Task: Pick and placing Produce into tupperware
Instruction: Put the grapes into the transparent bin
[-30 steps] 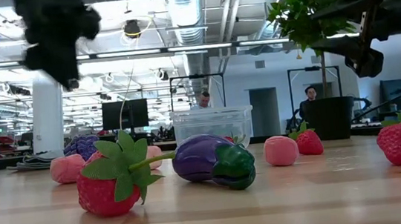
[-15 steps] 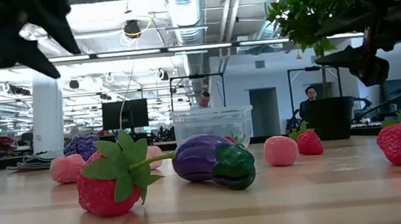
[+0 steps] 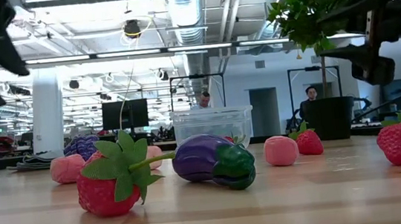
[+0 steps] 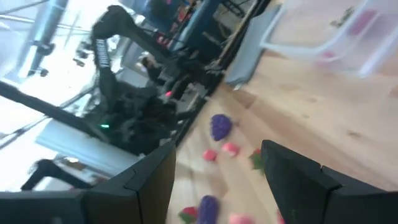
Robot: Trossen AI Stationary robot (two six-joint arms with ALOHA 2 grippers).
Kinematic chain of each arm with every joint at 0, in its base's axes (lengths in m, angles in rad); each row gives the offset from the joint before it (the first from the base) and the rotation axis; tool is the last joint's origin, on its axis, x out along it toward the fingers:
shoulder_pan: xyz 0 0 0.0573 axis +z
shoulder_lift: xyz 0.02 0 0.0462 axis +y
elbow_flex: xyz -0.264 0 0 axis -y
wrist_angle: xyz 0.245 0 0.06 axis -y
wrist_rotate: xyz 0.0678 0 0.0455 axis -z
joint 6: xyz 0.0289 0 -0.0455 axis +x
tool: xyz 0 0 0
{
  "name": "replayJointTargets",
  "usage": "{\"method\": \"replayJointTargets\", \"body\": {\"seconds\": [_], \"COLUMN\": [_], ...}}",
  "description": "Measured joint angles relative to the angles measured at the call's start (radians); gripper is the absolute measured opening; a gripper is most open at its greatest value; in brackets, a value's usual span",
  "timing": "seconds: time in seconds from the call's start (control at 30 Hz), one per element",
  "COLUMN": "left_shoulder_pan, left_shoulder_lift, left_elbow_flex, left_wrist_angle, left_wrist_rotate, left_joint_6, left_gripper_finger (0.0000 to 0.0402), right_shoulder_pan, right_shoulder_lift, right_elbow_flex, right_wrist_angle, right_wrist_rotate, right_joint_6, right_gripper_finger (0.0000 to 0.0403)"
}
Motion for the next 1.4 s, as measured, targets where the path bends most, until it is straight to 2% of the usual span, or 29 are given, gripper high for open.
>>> {"method": "replayJointTargets", "body": {"seconds": [0.1,0.27,0.47,0.6,0.77,0.97,1.1,1.17,1.33,1.4], "left_shoulder_pan": [-0.023,-0.038,0.02,0.058,0.108,0.138,0.136,0.136,0.137,0.137], "left_shoulder_lift": [0.047,0.107,0.142,0.14,0.141,0.14,0.14,0.14,0.14,0.14], "left_elbow_flex": [0.0,0.004,0.049,0.067,0.154,0.299,0.352,0.363,0.367,0.367], "left_wrist_angle": [0.004,0.035,0.042,0.031,-0.161,-0.436,-0.51,-0.513,-0.423,-0.407], "left_wrist_rotate": [-0.028,-0.029,-0.035,-0.031,0.048,0.099,0.126,0.101,-0.053,-0.083], "left_joint_6": [-0.051,-0.099,-0.124,-0.154,-0.171,-0.169,-0.155,-0.134,-0.07,-0.062], "left_gripper_finger": [0.0198,0.0198,0.0198,0.0198,0.0183,0.0141,0.0122,0.0119,0.0117,0.0117], "right_shoulder_pan": [0.019,0.044,0.023,-0.003,-0.019,-0.017,-0.014,-0.014,-0.014,-0.014], "right_shoulder_lift": [0.0,0.0,0.0,0.0,0.0,-0.001,-0.001,-0.001,-0.001,-0.001], "right_elbow_flex": [0.0,0.0,0.0,0.0,0.0,0.0,0.0,0.0,0.0,0.0], "right_wrist_angle": [0.025,0.087,0.085,0.06,0.058,0.049,0.046,0.046,0.046,0.047], "right_wrist_rotate": [0.022,0.149,0.156,0.038,-0.116,-0.196,-0.198,-0.197,-0.194,-0.193], "right_joint_6": [-0.002,-0.057,-0.151,-0.165,-0.179,-0.18,-0.201,-0.209,-0.226,-0.227], "right_gripper_finger": [0.026,0.026,0.026,0.026,0.026,0.026,0.026,0.026,0.026,0.026]}}
